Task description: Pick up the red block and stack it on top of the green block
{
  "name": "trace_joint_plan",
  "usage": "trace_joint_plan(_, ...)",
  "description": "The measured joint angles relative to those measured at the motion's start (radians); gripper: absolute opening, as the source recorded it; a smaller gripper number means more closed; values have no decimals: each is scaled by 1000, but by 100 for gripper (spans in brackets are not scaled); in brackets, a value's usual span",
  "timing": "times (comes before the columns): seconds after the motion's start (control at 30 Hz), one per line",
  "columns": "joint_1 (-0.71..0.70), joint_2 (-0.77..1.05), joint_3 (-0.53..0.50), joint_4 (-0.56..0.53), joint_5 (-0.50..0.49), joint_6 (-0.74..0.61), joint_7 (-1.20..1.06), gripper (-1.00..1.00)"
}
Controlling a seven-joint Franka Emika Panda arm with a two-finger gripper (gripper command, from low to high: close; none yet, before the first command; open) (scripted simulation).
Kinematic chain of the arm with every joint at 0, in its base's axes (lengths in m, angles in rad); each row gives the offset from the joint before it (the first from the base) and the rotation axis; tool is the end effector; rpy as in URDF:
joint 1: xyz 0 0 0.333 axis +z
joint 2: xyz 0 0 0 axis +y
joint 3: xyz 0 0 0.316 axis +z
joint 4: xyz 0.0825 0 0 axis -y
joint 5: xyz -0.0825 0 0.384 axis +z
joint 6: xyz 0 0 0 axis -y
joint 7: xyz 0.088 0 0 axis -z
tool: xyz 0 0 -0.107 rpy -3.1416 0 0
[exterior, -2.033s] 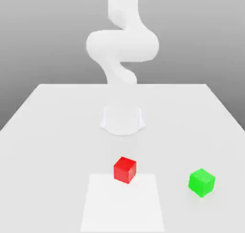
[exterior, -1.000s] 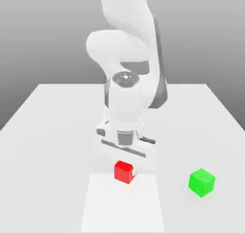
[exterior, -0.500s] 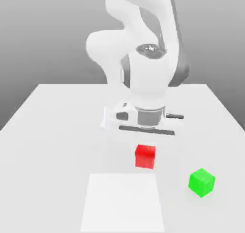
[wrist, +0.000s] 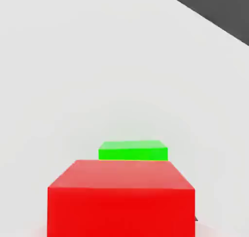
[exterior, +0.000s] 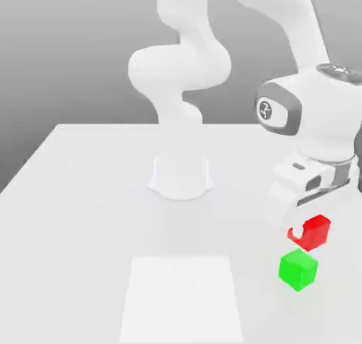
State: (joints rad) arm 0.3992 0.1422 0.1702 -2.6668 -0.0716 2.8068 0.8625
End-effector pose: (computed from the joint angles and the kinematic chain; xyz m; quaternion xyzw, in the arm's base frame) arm 0.3485 0.2304 0.1918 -0.9936 0.1133 -0.0001 0.0004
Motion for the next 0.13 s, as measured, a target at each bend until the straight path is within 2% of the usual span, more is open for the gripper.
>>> trace_joint_plan(0.03,5,23,-8,1,-14,21,10,100)
trace_joint_plan(0.13,5,23,-8,1,-14,21,10,100)
